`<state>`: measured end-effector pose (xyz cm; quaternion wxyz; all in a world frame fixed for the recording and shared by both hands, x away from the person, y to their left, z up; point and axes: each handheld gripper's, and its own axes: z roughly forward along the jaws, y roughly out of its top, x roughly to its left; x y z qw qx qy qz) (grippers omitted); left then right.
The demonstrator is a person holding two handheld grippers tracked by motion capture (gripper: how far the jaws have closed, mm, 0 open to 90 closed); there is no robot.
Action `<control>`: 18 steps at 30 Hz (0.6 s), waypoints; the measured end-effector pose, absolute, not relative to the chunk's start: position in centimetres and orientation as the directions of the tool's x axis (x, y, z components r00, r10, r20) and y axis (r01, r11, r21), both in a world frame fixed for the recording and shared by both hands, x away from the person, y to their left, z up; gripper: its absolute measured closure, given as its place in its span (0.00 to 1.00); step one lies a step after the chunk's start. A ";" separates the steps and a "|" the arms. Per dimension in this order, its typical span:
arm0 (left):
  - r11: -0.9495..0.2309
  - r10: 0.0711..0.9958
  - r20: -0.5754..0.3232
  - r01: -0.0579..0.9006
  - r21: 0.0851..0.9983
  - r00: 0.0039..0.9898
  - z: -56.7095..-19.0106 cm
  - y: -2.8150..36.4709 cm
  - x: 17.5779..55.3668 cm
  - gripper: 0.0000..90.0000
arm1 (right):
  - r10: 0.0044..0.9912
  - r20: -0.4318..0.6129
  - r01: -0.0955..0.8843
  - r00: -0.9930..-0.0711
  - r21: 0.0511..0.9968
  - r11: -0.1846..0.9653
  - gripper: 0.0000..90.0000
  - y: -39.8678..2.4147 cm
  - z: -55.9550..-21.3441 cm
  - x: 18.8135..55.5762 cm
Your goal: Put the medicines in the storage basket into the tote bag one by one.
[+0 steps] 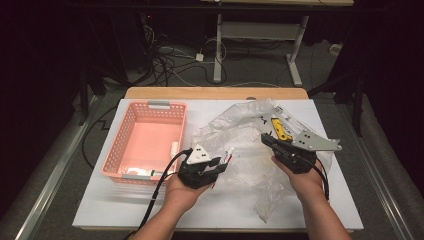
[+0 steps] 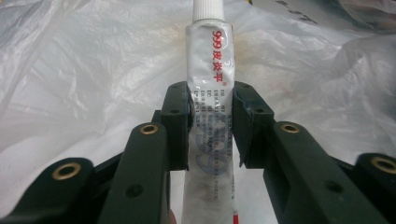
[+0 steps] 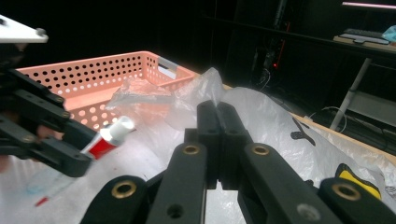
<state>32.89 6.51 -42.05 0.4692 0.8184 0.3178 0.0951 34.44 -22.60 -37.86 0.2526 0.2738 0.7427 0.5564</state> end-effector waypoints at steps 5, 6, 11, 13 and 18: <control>-0.352 0.615 -0.135 0.423 0.835 0.777 -42.1 5.4 33.7 0.75 | 0.687 -0.071 0.124 -0.724 0.965 0.231 1.00 -22.6 -37.8 34.5; -0.352 0.618 -0.132 0.422 0.835 0.775 -42.1 5.2 33.9 0.75 | 0.686 -0.071 0.124 -0.724 0.965 0.231 1.00 -22.7 -37.8 34.5; -0.358 0.617 -0.127 0.421 0.833 0.777 -42.3 4.1 34.8 0.75 | 0.688 -0.066 0.124 -0.723 0.967 0.223 1.00 -22.7 -37.8 34.5; -0.356 0.618 -0.134 0.428 0.831 0.775 -42.3 3.7 35.3 0.75 | 0.688 -0.065 0.124 -0.723 0.967 0.222 1.00 -22.7 -37.7 34.5; -0.358 0.616 -0.137 0.430 0.829 0.776 -42.5 2.9 36.3 0.75 | 0.688 -0.066 0.123 -0.723 0.967 0.222 1.00 -22.7 -37.8 34.5</control>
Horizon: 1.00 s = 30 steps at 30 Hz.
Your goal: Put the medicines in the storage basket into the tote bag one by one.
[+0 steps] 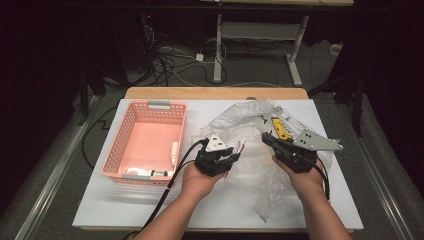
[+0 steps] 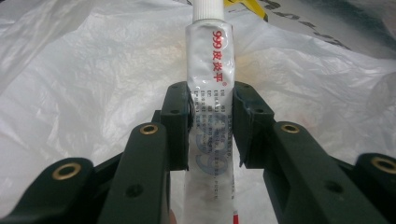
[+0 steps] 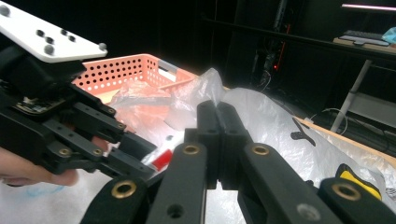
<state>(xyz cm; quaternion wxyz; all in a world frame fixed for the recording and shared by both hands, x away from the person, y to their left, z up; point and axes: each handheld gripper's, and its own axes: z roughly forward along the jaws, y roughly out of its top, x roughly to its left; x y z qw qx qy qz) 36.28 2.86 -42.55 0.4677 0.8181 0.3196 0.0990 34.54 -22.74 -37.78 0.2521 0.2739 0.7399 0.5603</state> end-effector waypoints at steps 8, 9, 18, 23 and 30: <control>-0.363 0.621 -0.125 0.426 0.829 0.774 -42.9 1.3 37.9 0.75 | 0.689 -0.062 0.128 -0.722 0.967 0.222 1.00 -22.7 -37.9 34.6; -0.363 0.621 -0.125 0.424 0.830 0.774 -43.0 1.1 38.1 0.75 | 0.689 -0.060 0.130 -0.722 0.967 0.220 1.00 -22.7 -37.9 34.6; -0.360 0.618 -0.121 0.416 0.835 0.777 -43.9 -0.8 39.7 0.75 | 0.688 -0.057 0.128 -0.723 0.968 0.214 1.00 -22.8 -37.8 34.7; -0.347 0.620 -0.134 0.423 0.837 0.773 -44.3 -2.0 40.7 0.75 | 0.689 -0.053 0.130 -0.722 0.969 0.210 1.00 -22.9 -37.8 34.7; -0.362 0.622 -0.135 0.437 0.824 0.771 -45.2 -3.3 41.7 0.75 | 0.691 -0.048 0.132 -0.721 0.970 0.205 1.00 -23.0 -37.8 34.7</control>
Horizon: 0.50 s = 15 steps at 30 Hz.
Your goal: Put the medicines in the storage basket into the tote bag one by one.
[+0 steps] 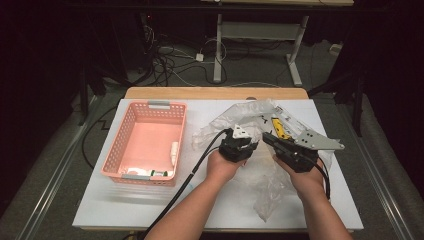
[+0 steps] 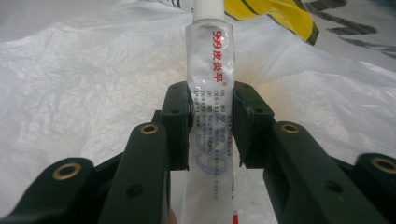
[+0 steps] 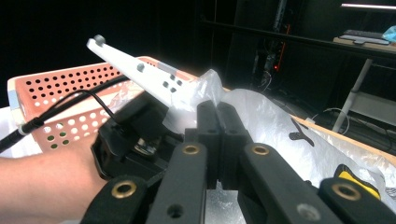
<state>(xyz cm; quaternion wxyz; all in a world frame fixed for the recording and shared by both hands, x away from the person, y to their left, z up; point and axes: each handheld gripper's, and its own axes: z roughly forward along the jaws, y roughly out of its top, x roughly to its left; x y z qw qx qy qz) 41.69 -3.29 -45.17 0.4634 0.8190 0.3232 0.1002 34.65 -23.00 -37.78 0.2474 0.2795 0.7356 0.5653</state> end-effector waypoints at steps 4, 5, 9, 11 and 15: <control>-0.365 0.626 -0.133 0.439 0.821 0.768 -45.7 -3.8 41.9 0.75 | 0.690 -0.046 0.132 -0.722 0.970 0.203 1.00 -23.0 -37.8 34.7; -0.363 0.626 -0.136 0.442 0.820 0.767 -45.8 -3.9 41.9 0.75 | 0.690 -0.046 0.132 -0.722 0.970 0.203 1.00 -23.0 -37.8 34.7; -0.368 0.629 -0.134 0.446 0.816 0.766 -46.2 -4.3 42.0 0.75 | 0.689 -0.046 0.132 -0.723 0.970 0.203 1.00 -23.0 -37.8 34.7; -0.373 0.628 -0.132 0.446 0.814 0.767 -46.4 -4.5 42.0 0.75 | 0.689 -0.046 0.132 -0.723 0.970 0.203 1.00 -23.0 -37.8 34.7; -0.396 0.631 -0.129 0.460 0.795 0.765 -47.1 -4.7 42.1 0.75 | 0.691 -0.047 0.131 -0.722 0.970 0.203 1.00 -23.0 -37.8 34.6</control>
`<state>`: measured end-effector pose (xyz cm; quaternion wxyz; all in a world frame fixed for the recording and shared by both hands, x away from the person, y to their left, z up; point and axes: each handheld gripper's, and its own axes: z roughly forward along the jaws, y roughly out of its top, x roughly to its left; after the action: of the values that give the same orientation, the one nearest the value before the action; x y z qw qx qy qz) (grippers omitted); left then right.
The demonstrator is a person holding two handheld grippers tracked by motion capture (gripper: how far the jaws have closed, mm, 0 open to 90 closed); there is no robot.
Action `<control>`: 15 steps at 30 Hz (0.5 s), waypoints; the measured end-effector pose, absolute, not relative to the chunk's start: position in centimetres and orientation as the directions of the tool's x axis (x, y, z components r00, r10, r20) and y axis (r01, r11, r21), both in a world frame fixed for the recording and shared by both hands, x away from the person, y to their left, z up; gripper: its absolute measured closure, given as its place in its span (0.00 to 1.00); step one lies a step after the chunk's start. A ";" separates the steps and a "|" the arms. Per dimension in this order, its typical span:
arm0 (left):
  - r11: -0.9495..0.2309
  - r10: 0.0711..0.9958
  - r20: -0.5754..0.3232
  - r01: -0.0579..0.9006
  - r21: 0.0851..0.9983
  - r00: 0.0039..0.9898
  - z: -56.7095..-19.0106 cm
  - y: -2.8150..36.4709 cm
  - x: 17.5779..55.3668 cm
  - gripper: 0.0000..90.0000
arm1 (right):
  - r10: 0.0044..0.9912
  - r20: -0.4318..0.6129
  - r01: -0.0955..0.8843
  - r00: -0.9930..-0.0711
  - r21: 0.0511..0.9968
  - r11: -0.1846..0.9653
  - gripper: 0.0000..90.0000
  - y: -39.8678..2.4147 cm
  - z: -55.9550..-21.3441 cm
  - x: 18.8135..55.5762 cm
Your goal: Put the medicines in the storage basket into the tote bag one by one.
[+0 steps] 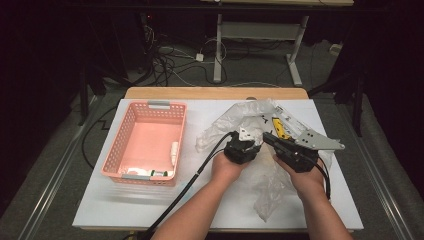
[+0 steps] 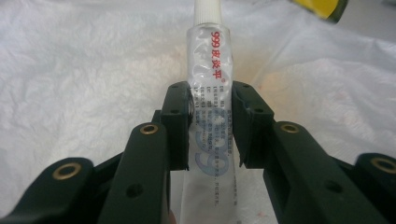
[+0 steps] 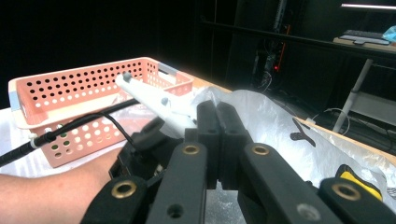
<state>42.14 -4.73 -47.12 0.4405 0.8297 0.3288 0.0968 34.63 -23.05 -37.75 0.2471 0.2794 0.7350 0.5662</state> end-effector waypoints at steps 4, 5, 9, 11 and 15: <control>-0.410 0.633 -0.127 0.470 0.782 0.764 -47.7 -4.9 42.3 0.75 | 0.690 -0.047 0.131 -0.722 0.970 0.203 1.00 -23.1 -37.8 34.6; -0.409 0.634 -0.128 0.471 0.782 0.763 -47.7 -4.9 42.3 0.75 | 0.690 -0.047 0.131 -0.722 0.970 0.203 1.00 -23.1 -37.8 34.6; -0.410 0.633 -0.127 0.470 0.781 0.764 -47.6 -4.8 42.2 0.75 | 0.690 -0.047 0.130 -0.722 0.971 0.202 1.00 -23.1 -37.7 34.6; -0.404 0.631 -0.129 0.466 0.787 0.765 -47.4 -4.7 42.2 0.74 | 0.691 -0.045 0.132 -0.722 0.971 0.201 1.00 -23.1 -37.7 34.6; -0.382 0.622 -0.143 0.458 0.803 0.770 -46.8 -4.5 41.6 0.67 | 0.691 -0.045 0.132 -0.722 0.971 0.201 1.00 -23.1 -37.8 34.7</control>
<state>41.64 -4.52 -46.76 0.4498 0.8262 0.3266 0.0913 34.65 -23.10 -37.76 0.2464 0.2800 0.7348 0.5665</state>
